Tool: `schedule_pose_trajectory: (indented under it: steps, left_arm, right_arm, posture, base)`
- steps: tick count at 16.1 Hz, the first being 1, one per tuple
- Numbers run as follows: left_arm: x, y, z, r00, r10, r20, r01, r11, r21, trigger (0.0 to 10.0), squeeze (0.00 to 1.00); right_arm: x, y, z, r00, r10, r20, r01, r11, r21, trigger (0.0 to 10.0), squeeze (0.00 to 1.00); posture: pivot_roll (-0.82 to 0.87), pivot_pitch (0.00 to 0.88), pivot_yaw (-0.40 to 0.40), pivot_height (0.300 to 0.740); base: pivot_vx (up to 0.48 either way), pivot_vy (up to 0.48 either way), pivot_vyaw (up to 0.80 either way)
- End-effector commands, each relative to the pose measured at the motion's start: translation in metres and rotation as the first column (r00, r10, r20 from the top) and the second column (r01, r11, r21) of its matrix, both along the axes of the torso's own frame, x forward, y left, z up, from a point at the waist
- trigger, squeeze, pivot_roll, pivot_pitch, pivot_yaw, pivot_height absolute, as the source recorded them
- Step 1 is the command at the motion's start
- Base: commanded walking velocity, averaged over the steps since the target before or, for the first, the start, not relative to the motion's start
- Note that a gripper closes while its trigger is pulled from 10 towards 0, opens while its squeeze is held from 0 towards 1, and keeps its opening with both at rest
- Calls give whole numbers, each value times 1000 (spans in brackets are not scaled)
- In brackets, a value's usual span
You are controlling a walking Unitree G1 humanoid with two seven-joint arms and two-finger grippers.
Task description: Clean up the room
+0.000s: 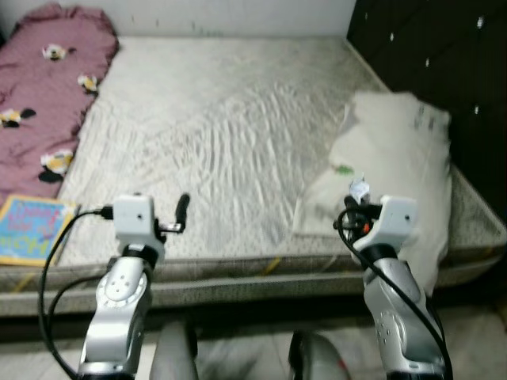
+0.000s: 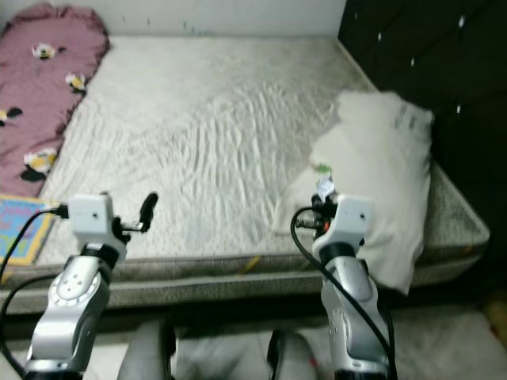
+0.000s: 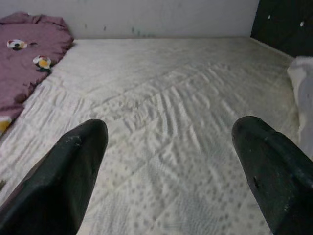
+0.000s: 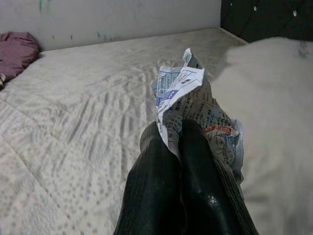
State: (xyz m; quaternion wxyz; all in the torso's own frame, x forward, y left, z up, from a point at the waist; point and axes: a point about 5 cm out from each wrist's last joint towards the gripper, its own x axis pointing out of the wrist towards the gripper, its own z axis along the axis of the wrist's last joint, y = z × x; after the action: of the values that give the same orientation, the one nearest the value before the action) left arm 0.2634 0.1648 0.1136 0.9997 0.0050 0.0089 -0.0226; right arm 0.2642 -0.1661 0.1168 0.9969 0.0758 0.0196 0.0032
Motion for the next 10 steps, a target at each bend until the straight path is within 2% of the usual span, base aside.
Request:
schedule_pose_trajectory:
  steps: [1, 4, 10]
  left_arm:
    - [2, -2, 2, 1000, -17, 5, 17, 1000, 9, 10000, 0]
    - [4, -3, 1, 1000, -19, 2, 19, 1000, 9, 10000, 0]
    - [4, -10, 0, 999, -39, -3, 39, 999, 2, 10000, 0]
  right_arm:
    - [2, -2, 2, 1000, -8, 1, 8, 1000, 5, 10000, 0]
    - [2, -4, 1, 1000, -18, -5, 18, 1000, 1, 10000, 0]
    - [2, -3, -1, 1000, -20, -20, 20, 1000, 6, 10000, 0]
  posture:
    - [-38, 0, -42, 710]
    - [-38, 0, -42, 739]
    - [-43, 0, -47, 740]
  base:
    - [0, 0, 0]
    - [0, 0, 0]
    - [0, 0, 0]
